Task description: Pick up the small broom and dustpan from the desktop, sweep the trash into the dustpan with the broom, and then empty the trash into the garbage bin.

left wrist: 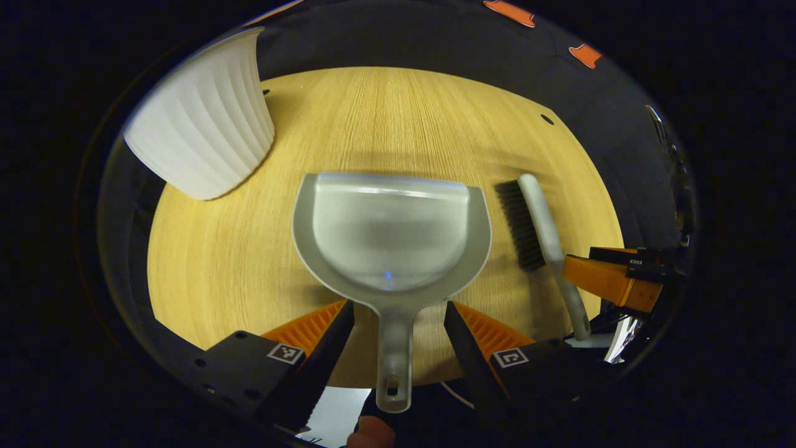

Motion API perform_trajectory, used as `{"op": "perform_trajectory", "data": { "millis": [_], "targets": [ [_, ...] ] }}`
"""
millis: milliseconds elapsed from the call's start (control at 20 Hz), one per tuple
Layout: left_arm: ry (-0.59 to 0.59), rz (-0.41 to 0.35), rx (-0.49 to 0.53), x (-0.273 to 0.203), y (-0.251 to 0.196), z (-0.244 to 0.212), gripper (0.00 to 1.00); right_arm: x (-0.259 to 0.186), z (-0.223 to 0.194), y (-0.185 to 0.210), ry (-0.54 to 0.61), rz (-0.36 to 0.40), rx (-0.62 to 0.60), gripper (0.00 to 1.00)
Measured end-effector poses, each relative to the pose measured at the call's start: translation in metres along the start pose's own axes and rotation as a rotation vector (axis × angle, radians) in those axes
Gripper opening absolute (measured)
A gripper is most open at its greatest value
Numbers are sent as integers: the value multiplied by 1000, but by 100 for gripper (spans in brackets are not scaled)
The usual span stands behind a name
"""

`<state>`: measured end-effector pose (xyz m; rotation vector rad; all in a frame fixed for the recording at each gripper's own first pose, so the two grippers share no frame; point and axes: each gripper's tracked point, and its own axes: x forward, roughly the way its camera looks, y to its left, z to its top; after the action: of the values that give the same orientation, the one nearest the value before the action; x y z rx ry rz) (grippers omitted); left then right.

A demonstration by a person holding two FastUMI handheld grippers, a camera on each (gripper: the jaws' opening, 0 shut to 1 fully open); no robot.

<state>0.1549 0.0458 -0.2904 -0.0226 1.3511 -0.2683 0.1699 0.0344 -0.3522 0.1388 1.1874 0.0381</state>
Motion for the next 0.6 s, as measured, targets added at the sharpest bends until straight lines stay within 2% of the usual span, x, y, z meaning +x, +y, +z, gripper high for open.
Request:
{"op": "perform_trajectory", "data": {
  "millis": [200,400,600],
  "targets": [
    [-174,-1,29,-23,-1,41,96,-27,29,-5,-112,-12,17,95],
    [-409,68,89,-29,-3,64,96,-57,71,5,-281,10,27,95],
    [-572,94,99,-44,-11,69,95,-88,106,11,-438,25,1,95]
  ]
}}
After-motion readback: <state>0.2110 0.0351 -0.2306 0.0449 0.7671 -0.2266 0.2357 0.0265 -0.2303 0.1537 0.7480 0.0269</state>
